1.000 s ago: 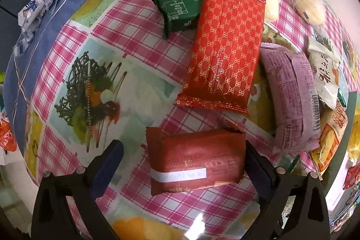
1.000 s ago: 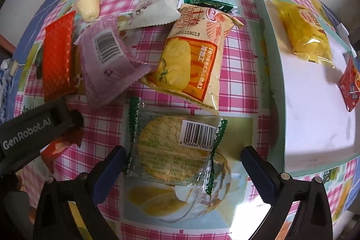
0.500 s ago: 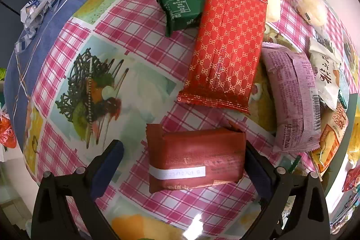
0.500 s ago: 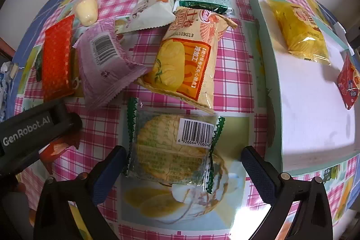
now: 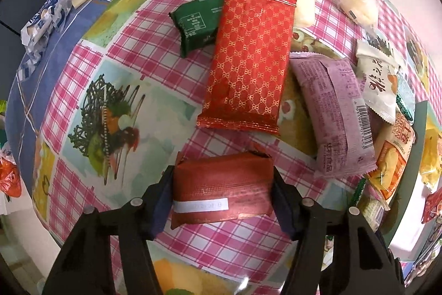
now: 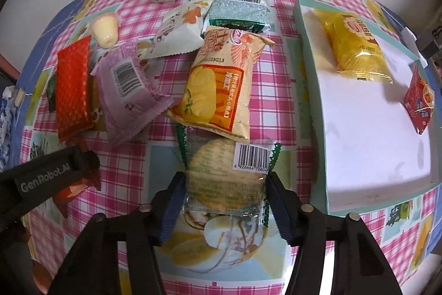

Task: Organize snacks
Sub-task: 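Close the left tool on the red wafer pack while the right tool grips the round biscuit, then carry both packs into the white tray and open both tools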

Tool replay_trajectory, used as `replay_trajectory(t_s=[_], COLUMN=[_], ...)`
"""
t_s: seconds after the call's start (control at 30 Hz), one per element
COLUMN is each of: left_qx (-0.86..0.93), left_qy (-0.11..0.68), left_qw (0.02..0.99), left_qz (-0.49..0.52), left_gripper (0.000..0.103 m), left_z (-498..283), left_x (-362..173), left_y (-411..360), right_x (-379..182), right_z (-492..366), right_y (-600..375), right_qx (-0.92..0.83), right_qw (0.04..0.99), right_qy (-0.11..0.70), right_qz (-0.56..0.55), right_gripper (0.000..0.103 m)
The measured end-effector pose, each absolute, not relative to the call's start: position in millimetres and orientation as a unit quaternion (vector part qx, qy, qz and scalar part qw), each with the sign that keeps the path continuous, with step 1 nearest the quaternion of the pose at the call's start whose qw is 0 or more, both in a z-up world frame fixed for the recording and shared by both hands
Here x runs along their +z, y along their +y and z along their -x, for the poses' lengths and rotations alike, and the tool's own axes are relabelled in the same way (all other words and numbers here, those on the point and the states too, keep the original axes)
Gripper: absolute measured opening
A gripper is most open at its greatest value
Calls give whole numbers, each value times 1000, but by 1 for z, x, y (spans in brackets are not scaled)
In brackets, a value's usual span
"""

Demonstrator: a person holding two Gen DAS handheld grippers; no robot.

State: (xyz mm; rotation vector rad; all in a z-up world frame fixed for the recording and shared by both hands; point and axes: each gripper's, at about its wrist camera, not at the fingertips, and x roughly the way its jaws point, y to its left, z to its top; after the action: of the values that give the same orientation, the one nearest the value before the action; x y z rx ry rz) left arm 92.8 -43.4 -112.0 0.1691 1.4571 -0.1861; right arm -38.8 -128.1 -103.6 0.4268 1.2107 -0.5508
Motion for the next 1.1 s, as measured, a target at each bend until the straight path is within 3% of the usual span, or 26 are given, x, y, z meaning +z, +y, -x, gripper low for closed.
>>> replay_trajectory(t_s=[1.1], left_qx=[-133], left_qy=[616], left_qw=[776], left_qz=[-17], left_gripper=[65], left_z=[-93], left_x=[-26], left_y=[-14], right_x=[-37], right_z=[79], right_y=[-176], right_qx=[-248], right_qw=[794], right_qy=[470], right_qz=[-295], right_gripper=[56])
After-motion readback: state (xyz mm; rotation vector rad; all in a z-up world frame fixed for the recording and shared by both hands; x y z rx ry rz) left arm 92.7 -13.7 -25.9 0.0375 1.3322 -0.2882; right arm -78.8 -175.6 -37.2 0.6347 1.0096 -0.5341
